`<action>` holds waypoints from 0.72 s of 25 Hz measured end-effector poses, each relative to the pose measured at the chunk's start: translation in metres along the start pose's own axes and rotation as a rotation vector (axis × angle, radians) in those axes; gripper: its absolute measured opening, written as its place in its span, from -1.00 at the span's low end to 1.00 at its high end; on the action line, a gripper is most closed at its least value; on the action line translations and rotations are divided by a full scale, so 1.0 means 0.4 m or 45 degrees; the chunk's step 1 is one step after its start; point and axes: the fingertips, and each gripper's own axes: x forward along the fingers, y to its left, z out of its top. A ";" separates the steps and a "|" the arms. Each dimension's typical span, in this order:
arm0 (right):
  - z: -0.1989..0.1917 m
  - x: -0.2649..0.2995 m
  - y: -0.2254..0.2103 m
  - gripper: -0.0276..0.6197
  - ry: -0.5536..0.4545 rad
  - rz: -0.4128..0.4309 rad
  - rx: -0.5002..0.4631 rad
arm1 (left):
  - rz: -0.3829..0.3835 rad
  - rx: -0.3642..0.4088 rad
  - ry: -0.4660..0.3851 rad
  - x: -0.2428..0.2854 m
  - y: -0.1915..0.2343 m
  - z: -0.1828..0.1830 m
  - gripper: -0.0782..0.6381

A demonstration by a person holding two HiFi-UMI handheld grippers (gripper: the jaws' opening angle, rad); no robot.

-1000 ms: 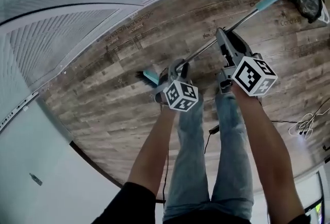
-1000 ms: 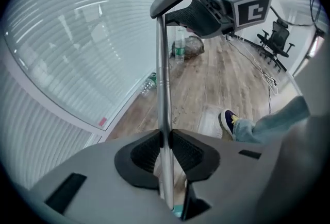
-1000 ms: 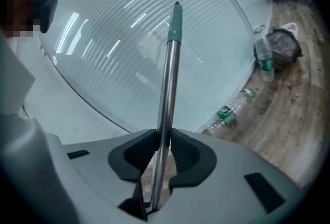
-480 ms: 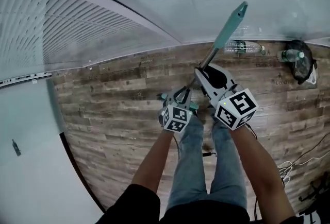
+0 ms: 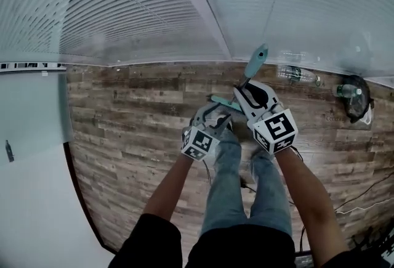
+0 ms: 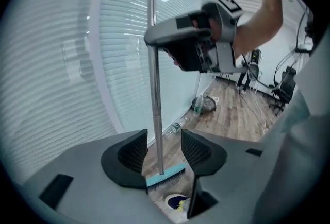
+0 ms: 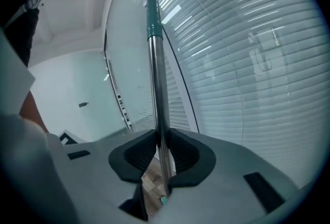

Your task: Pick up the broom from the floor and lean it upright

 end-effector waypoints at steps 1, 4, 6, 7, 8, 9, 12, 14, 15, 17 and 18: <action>-0.007 0.023 0.005 -0.64 0.020 -0.007 -0.007 | -0.010 -0.068 -0.030 -0.023 0.026 0.002 -0.22; -0.039 0.094 0.020 -0.64 0.092 -0.041 -0.017 | -0.026 -0.222 -0.126 -0.079 0.102 0.018 -0.22; -0.070 0.147 0.046 -0.64 0.151 -0.044 -0.024 | -0.016 -0.279 -0.201 -0.116 0.157 0.034 -0.22; -0.086 0.177 0.055 -0.64 0.178 -0.044 -0.024 | 0.006 -0.294 -0.236 -0.129 0.193 0.046 -0.22; -0.101 0.209 0.058 -0.64 0.201 -0.048 -0.019 | 0.036 -0.299 -0.265 -0.139 0.236 0.060 -0.22; -0.116 0.241 0.058 -0.64 0.220 -0.056 -0.011 | 0.066 -0.298 -0.292 -0.147 0.282 0.076 -0.22; -0.168 0.313 0.061 -0.64 0.279 -0.081 0.008 | 0.103 -0.309 -0.391 -0.173 0.387 0.128 -0.22; -0.200 0.346 0.063 -0.64 0.320 -0.088 0.017 | 0.097 -0.299 -0.455 -0.186 0.422 0.159 -0.22; -0.213 0.360 0.063 -0.64 0.337 -0.090 0.024 | 0.097 -0.278 -0.480 -0.190 0.433 0.174 -0.23; -0.232 0.388 0.057 -0.64 0.365 -0.098 0.046 | 0.102 -0.232 -0.520 -0.191 0.449 0.206 -0.22; -0.239 0.402 0.053 -0.64 0.376 -0.105 0.060 | 0.104 -0.216 -0.535 -0.188 0.457 0.221 -0.22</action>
